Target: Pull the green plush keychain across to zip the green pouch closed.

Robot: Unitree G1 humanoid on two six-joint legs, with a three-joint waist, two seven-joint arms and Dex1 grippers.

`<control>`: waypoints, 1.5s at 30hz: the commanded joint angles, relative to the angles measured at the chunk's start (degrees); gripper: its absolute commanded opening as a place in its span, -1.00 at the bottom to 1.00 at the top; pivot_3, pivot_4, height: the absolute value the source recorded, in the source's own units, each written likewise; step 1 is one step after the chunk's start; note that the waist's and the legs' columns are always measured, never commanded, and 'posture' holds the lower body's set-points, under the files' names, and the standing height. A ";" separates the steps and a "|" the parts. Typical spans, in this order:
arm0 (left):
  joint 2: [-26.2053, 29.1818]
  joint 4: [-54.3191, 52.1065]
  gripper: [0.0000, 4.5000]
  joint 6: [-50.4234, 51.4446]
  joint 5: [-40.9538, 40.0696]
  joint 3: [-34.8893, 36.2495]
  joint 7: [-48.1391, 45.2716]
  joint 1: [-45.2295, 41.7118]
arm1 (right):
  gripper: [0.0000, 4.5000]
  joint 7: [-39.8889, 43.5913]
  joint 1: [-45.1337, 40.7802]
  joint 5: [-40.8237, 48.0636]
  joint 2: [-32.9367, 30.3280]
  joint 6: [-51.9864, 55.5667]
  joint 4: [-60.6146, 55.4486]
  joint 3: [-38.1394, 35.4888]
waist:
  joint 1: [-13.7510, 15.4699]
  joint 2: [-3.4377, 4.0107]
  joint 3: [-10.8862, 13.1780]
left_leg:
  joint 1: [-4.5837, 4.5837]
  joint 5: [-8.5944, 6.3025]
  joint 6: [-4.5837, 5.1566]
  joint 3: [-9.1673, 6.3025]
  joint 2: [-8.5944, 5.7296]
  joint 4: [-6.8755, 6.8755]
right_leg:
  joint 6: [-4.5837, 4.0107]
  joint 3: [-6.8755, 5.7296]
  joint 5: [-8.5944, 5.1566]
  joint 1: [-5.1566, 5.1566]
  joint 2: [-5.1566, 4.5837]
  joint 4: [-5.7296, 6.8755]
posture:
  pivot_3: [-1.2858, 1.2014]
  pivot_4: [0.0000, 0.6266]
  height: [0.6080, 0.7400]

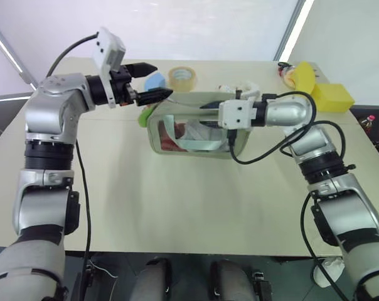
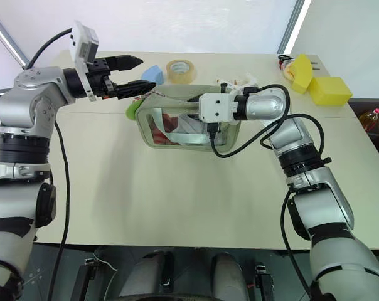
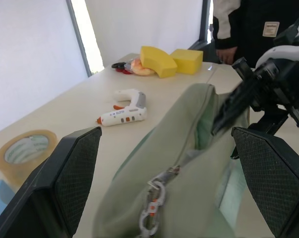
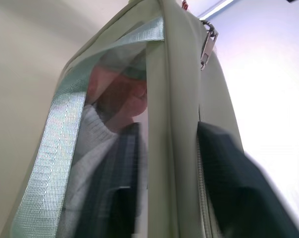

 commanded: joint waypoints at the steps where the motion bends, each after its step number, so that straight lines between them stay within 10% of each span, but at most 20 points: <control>1: 3.06 -0.82 1.00 0.14 -0.04 2.24 0.03 -0.44 | 0.39 -0.97 2.14 4.51 -4.05 9.54 -11.89 -7.18 | 0.16 0.00 0.00 | 0.00 0.00 0.00 -0.01 0.00 0.00 | 0.00 0.00 0.00 0.00 0.00 0.00 | 0.03 -0.52 1.00; 14: 13.35 -2.67 1.00 2.92 -0.68 4.90 -1.36 8.68 | 0.39 -0.53 18.25 6.34 -13.86 23.40 -25.17 -12.88 | 0.22 0.00 0.00 | 0.25 -0.03 0.05 0.07 0.01 -0.10 | 0.00 0.05 0.00 0.18 -0.01 -0.03 | 0.03 -0.52 1.00; 22: 10.81 -4.61 1.00 3.59 -0.89 3.18 -1.68 11.75 | -0.97 -0.74 16.20 6.57 -11.49 22.62 -21.88 -11.15 | 0.36 -0.01 0.00 | 0.25 -0.03 0.05 0.04 0.01 -0.08 | 0.00 0.03 0.00 0.22 -0.02 -0.04 | 0.03 -0.52 1.00; 37: 6.81 -1.13 1.00 0.94 1.34 1.66 -0.09 8.66 | -0.97 -0.96 17.81 5.33 -11.44 20.80 -22.11 -10.70 | 0.21 -0.01 0.00 | 0.26 -0.03 0.05 0.05 0.01 -0.07 | 0.00 0.04 0.00 0.21 -0.01 -0.04 | 0.03 -0.52 1.00; 45: 6.77 0.13 -0.49 0.02 2.26 1.02 -2.04 9.42 | -1.00 -1.13 17.43 5.23 -11.57 20.98 -21.88 -10.66 | 0.25 -0.01 0.00 | 0.26 -0.03 0.05 0.05 0.01 -0.07 | 0.00 0.03 0.00 0.22 -0.01 -0.04 | 0.03 -0.52 1.00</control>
